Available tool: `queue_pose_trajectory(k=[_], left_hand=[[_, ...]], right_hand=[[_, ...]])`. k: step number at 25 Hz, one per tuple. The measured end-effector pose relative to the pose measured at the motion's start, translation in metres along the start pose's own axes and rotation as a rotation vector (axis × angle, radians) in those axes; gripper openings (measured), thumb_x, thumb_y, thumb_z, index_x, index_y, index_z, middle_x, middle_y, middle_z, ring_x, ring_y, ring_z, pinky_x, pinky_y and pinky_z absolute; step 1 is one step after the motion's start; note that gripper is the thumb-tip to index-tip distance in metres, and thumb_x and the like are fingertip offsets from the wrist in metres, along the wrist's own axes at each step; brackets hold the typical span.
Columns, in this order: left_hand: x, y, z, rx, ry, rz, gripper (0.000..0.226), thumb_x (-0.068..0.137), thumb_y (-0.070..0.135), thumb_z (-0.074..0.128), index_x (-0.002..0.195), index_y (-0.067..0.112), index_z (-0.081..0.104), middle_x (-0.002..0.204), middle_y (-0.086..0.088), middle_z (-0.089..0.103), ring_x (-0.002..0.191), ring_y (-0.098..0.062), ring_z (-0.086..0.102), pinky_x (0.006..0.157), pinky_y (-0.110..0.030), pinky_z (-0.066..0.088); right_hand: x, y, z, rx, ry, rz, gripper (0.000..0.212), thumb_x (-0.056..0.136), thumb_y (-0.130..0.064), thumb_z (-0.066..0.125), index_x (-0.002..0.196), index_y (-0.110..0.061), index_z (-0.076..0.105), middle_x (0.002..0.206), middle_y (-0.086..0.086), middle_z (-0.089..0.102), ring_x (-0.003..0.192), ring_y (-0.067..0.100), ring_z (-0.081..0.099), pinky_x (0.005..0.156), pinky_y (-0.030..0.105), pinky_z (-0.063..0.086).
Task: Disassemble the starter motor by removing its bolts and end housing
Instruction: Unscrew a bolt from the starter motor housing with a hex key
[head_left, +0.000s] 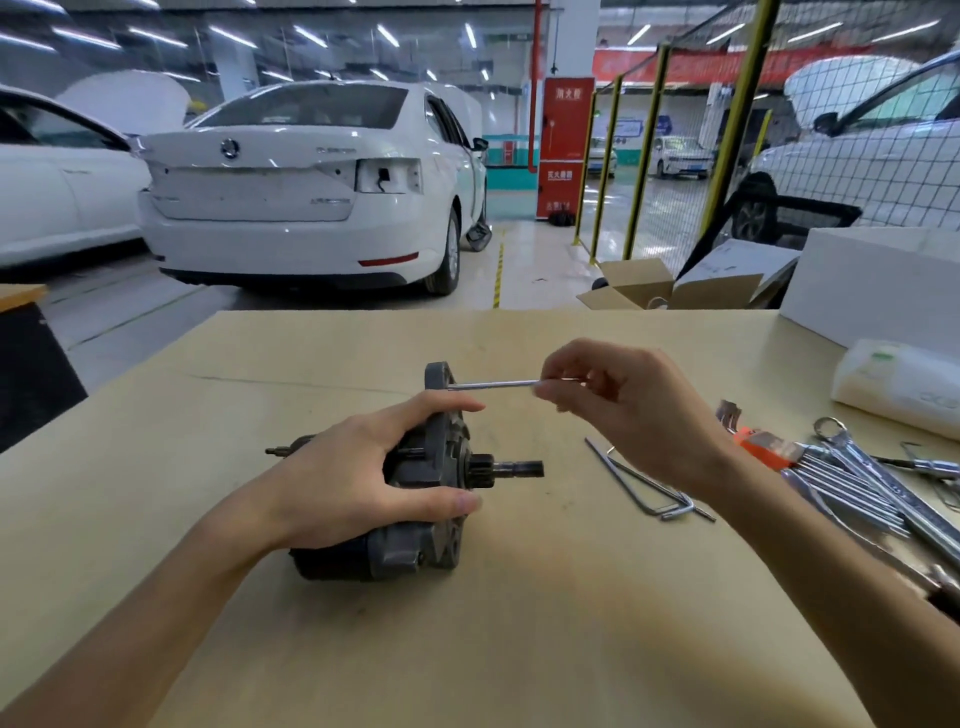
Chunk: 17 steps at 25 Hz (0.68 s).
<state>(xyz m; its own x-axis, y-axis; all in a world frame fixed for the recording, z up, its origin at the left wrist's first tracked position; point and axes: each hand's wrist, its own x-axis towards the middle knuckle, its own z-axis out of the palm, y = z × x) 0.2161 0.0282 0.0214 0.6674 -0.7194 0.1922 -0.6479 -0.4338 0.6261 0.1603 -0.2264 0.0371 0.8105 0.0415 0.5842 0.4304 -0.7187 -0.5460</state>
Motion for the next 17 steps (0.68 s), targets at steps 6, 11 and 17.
queue_pose_trajectory(k=[6,11,17], left_hand=[[-0.001,0.003,-0.001,0.015,0.018,0.003,0.078,0.066,0.065,0.070,0.135,0.068,0.033,0.113,0.025,0.065,0.104,0.002,0.063,0.094,-0.030,0.051],[-0.006,0.000,-0.006,-0.140,-0.089,-0.035,0.123,0.071,0.025,0.086,0.146,0.066,-0.003,0.122,0.022,0.065,0.110,-0.002,0.064,0.094,-0.011,0.044],[-0.005,0.008,-0.009,-0.077,-0.122,0.038,0.067,0.071,0.026,0.081,0.129,0.039,0.050,0.106,0.010,0.069,0.098,-0.013,0.066,0.084,-0.024,0.052]], right_hand=[[-0.010,-0.028,0.023,0.178,-0.035,0.059,0.025,0.088,-0.042,0.061,0.084,-0.018,0.064,0.062,0.002,0.047,0.055,0.005,0.042,0.053,0.018,0.037],[-0.017,-0.045,0.026,0.491,-0.237,0.194,0.035,0.095,-0.027,0.058,0.082,0.006,0.055,0.060,0.009,0.067,0.047,0.025,0.061,0.041,0.033,0.049],[-0.018,-0.046,0.031,0.510,-0.279,0.294,0.036,0.098,-0.025,0.056,0.074,0.003,0.055,0.061,0.012,0.069,0.045,0.022,0.063,0.040,0.028,0.050]])
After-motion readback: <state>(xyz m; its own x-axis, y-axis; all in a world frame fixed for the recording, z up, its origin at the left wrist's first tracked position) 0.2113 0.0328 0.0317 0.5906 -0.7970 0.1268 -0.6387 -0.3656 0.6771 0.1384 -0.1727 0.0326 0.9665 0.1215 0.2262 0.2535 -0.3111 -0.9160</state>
